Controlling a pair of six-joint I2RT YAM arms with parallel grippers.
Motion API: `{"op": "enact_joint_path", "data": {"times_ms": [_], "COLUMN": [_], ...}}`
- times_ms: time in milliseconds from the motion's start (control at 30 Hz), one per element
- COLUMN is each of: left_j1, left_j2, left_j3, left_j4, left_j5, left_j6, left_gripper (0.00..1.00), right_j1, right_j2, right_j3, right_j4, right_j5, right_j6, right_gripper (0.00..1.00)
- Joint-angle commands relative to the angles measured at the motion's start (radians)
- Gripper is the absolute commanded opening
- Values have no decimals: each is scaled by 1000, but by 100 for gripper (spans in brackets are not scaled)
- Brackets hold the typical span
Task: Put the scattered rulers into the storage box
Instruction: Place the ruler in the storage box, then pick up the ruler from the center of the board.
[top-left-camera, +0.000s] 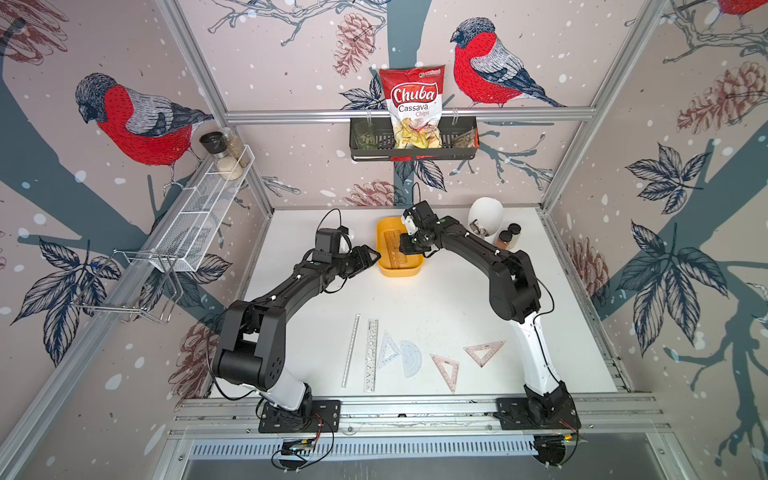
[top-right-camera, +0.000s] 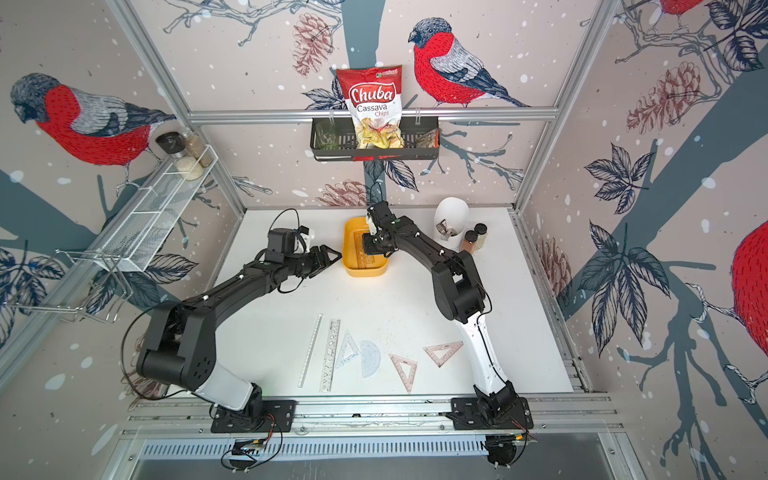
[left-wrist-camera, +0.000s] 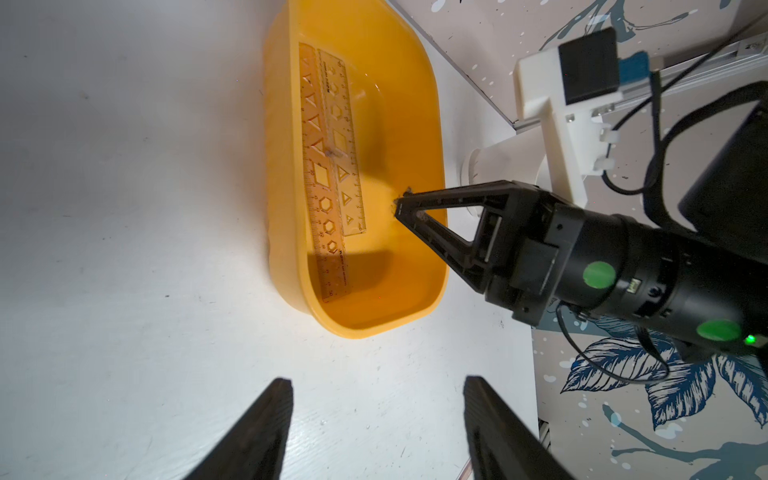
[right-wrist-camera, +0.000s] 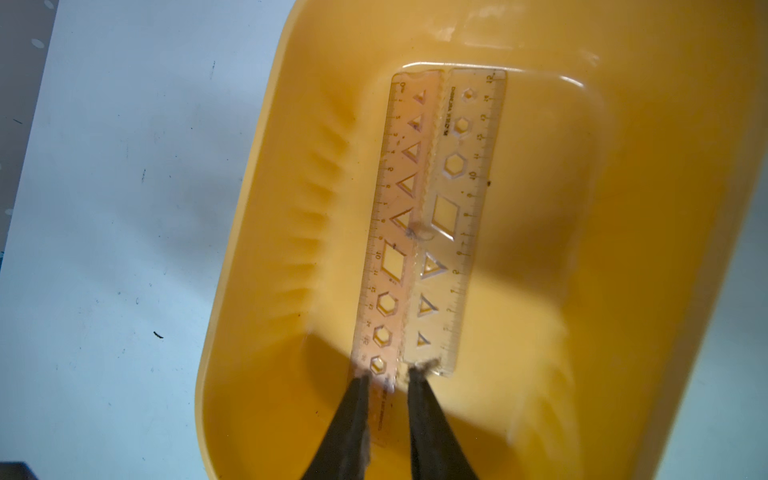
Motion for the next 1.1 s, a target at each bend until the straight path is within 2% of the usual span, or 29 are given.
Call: {"op": "enact_joint_path", "data": {"times_ms": [0,567,1067], "left_j1": [0,-54,-121], "left_j2": [7,92,171], "left_j3": [8,63,110], "left_j4": [-8,-30,-15], "left_j5": [-14,-60,-81], "left_j6": [9,5,-20], "left_gripper": [70,71,70], "right_j1": [14,78,87], "right_j2": [-57,-388,-490], "right_j3": [-62,-533,-736], "right_j4": [58,289,399], "right_j5": [36,50,37], "right_j6": [-19,7,36], "right_gripper": [26,33,35]}}
